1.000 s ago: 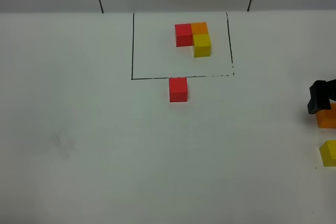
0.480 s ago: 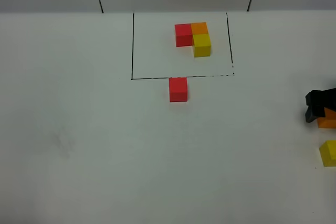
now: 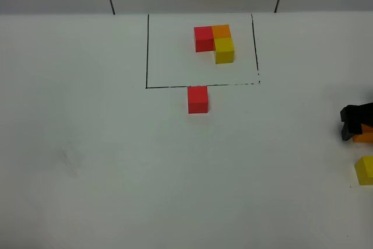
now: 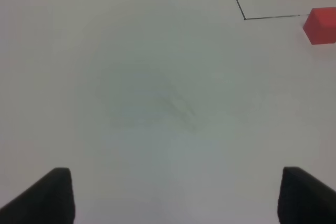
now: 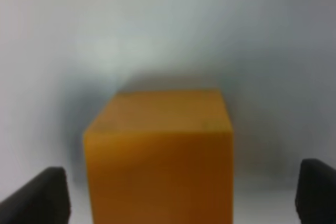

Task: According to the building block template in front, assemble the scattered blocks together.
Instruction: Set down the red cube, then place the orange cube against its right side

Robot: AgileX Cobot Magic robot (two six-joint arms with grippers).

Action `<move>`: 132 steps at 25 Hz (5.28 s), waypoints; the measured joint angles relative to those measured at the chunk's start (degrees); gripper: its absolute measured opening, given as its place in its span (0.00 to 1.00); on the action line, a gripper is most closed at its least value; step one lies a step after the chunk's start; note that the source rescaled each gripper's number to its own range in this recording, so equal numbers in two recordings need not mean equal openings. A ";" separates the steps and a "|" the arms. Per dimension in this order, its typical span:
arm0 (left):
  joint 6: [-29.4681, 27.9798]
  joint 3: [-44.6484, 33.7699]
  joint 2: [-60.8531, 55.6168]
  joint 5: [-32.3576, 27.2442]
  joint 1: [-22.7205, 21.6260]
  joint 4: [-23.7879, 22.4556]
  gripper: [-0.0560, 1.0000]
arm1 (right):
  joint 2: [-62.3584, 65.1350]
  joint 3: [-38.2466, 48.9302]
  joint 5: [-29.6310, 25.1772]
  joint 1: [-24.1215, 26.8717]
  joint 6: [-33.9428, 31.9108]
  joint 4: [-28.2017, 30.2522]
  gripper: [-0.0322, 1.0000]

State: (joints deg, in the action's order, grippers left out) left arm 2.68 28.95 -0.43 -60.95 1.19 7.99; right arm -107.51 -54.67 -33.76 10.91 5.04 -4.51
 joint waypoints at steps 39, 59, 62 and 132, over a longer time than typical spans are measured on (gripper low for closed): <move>-0.07 0.00 0.00 0.00 0.00 0.00 0.70 | -14.13 -44.13 -32.18 -36.70 45.02 10.83 0.03; -0.07 0.00 0.00 0.00 0.00 0.00 0.70 | -25.57 -49.45 -26.93 -36.53 48.76 8.71 0.03; -0.07 0.00 0.00 0.00 0.00 0.00 0.70 | -26.36 -49.69 -26.47 -36.53 49.95 7.85 0.03; -0.01 0.00 0.00 0.00 0.00 0.00 0.70 | -28.29 -50.74 -24.29 -36.15 54.98 1.91 0.03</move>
State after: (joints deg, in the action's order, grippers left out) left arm 2.67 28.95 -0.43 -60.95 1.19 7.99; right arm -135.80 -105.40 -58.06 -25.24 60.02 -2.61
